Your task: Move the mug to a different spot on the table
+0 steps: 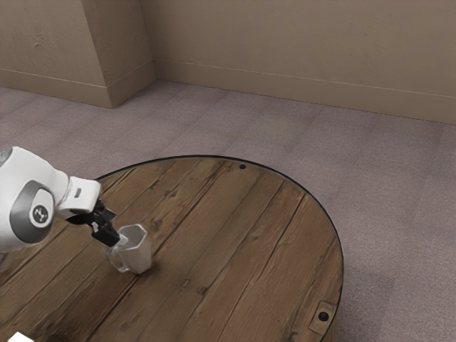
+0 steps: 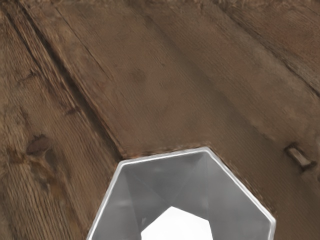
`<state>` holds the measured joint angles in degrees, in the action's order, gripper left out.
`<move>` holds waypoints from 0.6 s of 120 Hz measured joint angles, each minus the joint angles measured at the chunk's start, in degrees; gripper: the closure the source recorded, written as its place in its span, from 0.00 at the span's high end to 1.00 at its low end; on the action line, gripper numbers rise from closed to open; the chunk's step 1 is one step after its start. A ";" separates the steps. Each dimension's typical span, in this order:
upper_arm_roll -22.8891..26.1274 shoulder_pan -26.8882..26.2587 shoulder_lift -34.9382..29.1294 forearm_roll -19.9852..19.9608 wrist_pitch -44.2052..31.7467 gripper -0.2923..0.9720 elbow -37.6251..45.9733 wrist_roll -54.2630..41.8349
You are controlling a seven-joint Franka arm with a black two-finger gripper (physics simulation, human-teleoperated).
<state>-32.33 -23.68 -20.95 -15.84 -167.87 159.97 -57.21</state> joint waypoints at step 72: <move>0.64 -2.59 19.34 29.26 37.32 0.77 -58.86 8.92</move>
<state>-31.69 -26.26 -1.61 13.43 -130.55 101.12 -48.28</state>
